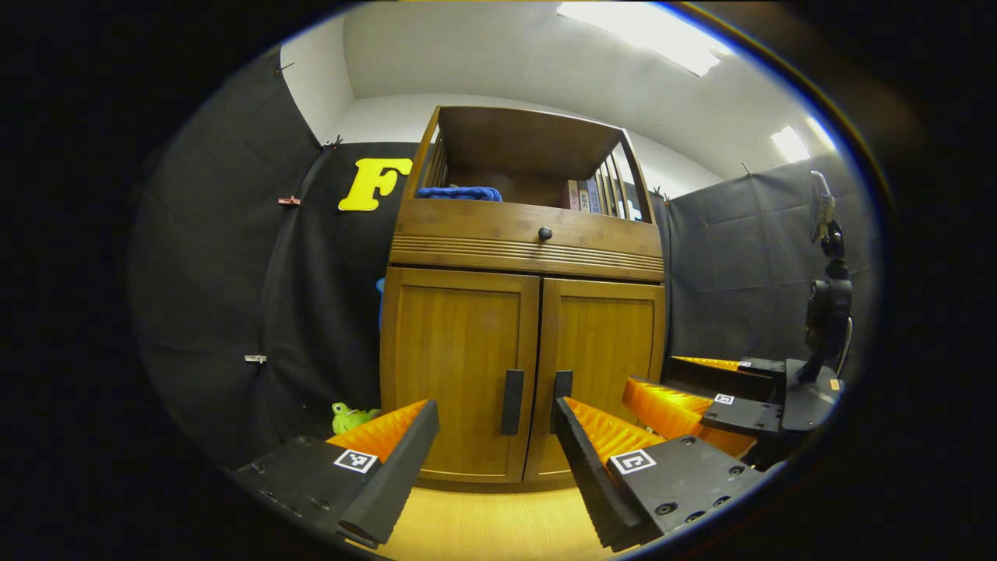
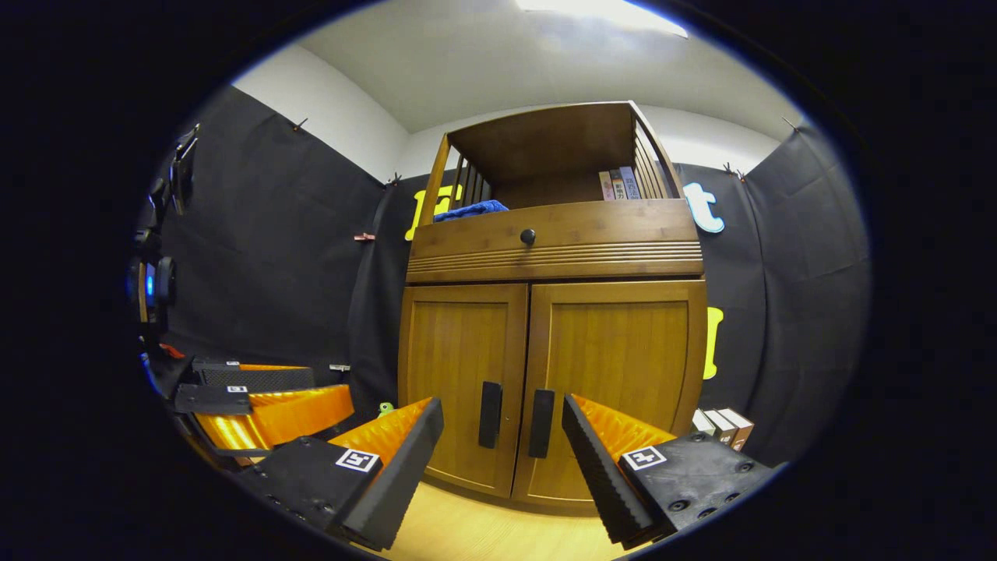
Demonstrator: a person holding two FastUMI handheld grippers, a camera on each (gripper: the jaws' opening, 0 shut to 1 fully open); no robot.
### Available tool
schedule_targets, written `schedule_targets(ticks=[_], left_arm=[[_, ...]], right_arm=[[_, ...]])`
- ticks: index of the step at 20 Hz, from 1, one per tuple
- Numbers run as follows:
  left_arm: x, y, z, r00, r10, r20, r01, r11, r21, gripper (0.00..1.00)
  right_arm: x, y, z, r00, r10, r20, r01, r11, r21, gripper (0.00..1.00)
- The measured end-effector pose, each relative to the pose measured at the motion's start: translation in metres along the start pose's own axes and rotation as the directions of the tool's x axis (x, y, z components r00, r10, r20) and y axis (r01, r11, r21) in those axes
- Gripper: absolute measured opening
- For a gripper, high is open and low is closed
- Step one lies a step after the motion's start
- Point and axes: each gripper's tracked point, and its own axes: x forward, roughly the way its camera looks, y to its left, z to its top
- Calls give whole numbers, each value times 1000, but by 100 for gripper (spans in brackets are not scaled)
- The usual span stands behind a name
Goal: Open the right door of the double-door shoe cabinet with the right hand, and open the left door with the left hand.
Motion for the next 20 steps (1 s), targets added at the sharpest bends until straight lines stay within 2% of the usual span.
schedule_targets(ticks=[2, 6, 9, 10, 11, 12, 20], left_arm=[[3, 16, 2, 1000, 22, -1, -22, 1000, 2, 93], [1, 32, 5, 998, 65, -8, -65, 998, 8, 93], [-3, 42, 3, 995, 94, -15, -93, 996, 14, 93], [-3, 45, 2, 995, 101, -15, -101, 995, 15, 88], [-3, 48, 2, 994, 106, -14, -106, 994, 15, 93], [-4, 51, 1, 993, 114, -10, -114, 993, 14, 93], [-3, 53, -3, 994, 112, -3, -112, 994, 13, 93]], right_arm=[[12, -1, -8, 1000, -14, -7, 14, 1000, 3, 95], [44, -6, -30, 998, -39, -38, 40, 999, 17, 99], [65, -11, -48, 996, -65, -63, 67, 997, 35, 96], [73, -14, -55, 995, -73, -72, 75, 996, 38, 96], [79, -15, -59, 994, -78, -79, 81, 996, 35, 96], [85, -16, -63, 993, -83, -82, 85, 996, 29, 96], [129, -37, -95, 981, -174, -87, 171, 985, -38, 96]])
